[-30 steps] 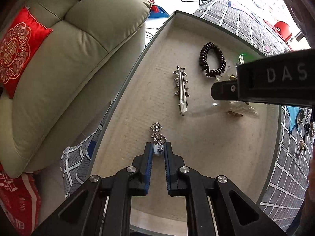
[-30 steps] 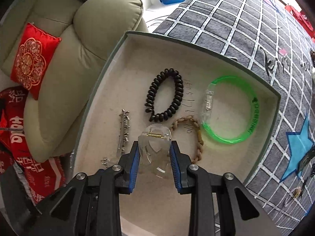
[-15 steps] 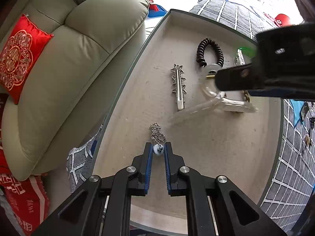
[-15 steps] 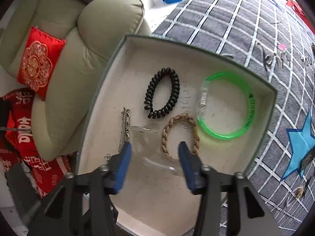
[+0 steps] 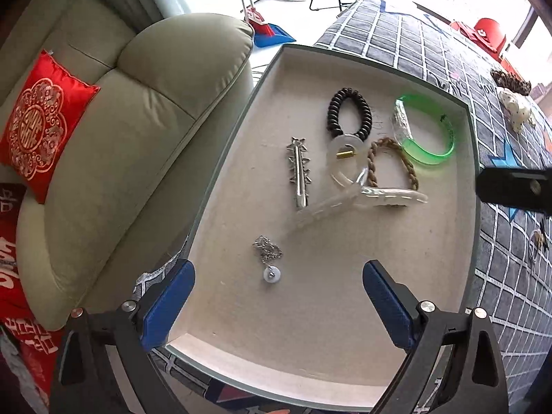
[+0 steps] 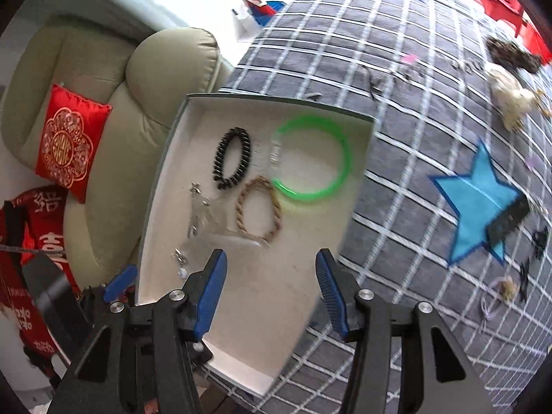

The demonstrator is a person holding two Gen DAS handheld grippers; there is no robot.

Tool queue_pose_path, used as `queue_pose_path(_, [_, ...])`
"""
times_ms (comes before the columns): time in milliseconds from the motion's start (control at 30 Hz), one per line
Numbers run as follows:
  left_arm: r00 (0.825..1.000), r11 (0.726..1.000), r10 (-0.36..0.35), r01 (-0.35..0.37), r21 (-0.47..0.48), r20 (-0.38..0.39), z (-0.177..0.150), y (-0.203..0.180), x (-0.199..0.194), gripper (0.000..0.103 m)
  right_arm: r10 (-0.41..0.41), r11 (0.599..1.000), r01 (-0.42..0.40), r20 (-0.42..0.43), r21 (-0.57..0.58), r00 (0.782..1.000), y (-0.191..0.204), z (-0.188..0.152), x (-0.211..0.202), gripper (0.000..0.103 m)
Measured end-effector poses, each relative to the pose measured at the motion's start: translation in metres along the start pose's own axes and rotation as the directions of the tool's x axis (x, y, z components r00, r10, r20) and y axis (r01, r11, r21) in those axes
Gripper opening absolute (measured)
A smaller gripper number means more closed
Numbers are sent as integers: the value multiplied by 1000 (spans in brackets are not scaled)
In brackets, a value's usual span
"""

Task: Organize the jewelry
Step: 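Carry the chain pendant and clear claw clip into the white box and release them, then move both open tools back over the jewelry on the table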

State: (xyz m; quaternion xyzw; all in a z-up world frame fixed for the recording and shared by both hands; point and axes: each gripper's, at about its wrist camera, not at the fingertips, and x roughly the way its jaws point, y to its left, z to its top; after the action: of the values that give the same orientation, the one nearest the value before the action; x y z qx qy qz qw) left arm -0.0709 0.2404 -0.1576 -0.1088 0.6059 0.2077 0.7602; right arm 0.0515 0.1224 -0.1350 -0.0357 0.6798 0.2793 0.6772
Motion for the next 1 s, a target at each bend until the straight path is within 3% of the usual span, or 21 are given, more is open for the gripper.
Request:
queue_pose_path(233, [999,998,-45,46,-34,26,0,-7,-16,103,-19,998,18,8,66,1000,-30,-23,-19,60])
queue_pose_path(333, [997,998,-61,62,-26,42,2,-12,-25,103,-18,995,16,19,102,1000,-44,-33,-27,71])
queue_pose_path(400, [997,998,-61,61,4,47,5,-20,-31,103,-19,992,16,28,125,999,-54,-40,-33,79])
queue_pose_path(567, [994,997,-25,17,76,105,13,-38,-49,103,-32,982,22,51,189,998,-82,-59,-46,81])
queue_pose_path(733, [987,989,-43,20,147,155,25,-68,-66,103,-42,968,20,83,250,996,-114,-78,-59,83])
queue_pose_path(900, [987,978,-65,34,207,147,31,-99,-71,103,-60,947,23,105,321,993,-146,-94,-70,83])
queue_pose_path(1000, [990,966,-98,70,248,103,33,-119,-69,103,-76,933,43,78,356,994,-163,-101,-73,83])
